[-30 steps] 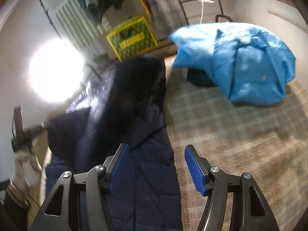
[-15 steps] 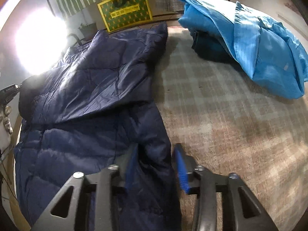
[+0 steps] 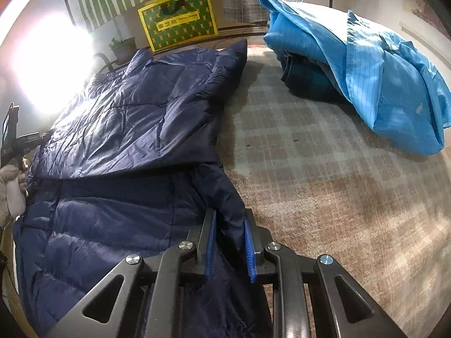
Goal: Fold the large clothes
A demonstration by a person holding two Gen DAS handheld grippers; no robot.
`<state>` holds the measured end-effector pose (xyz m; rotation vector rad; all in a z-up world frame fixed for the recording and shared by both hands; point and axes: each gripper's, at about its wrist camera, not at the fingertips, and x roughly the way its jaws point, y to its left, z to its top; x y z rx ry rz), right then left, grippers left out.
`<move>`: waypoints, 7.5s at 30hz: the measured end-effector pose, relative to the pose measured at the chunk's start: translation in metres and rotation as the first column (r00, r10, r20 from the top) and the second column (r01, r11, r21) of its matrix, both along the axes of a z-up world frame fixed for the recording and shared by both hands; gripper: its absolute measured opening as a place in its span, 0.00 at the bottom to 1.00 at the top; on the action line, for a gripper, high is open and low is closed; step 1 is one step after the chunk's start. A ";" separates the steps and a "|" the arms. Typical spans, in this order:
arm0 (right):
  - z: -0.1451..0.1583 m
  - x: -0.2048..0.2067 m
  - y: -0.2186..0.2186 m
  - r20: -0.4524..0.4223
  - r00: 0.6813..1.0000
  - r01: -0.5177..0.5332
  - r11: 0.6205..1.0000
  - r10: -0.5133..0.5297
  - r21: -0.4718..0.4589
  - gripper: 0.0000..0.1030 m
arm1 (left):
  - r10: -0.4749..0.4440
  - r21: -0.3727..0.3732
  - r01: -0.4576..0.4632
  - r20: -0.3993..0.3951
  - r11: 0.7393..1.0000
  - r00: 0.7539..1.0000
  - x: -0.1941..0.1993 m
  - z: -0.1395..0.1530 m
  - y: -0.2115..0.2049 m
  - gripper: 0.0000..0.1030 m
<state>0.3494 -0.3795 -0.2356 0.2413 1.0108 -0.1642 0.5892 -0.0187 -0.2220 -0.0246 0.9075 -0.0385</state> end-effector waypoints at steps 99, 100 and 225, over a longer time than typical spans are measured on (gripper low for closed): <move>0.070 -0.269 0.001 0.337 0.921 -0.352 0.784 0.194 0.512 0.04 | -0.090 -0.732 0.077 0.021 0.677 0.996 -0.425 0.065 0.201 0.05; 0.082 -0.263 0.004 0.347 0.917 -0.357 0.794 0.198 0.491 0.04 | -0.088 -0.728 0.083 0.031 0.680 0.996 -0.419 0.073 0.199 0.05; 0.108 0.069 -0.023 0.327 0.910 -0.269 0.963 0.254 0.000 0.59 | -0.311 0.002 0.314 0.153 0.949 0.938 0.042 0.075 -0.071 0.30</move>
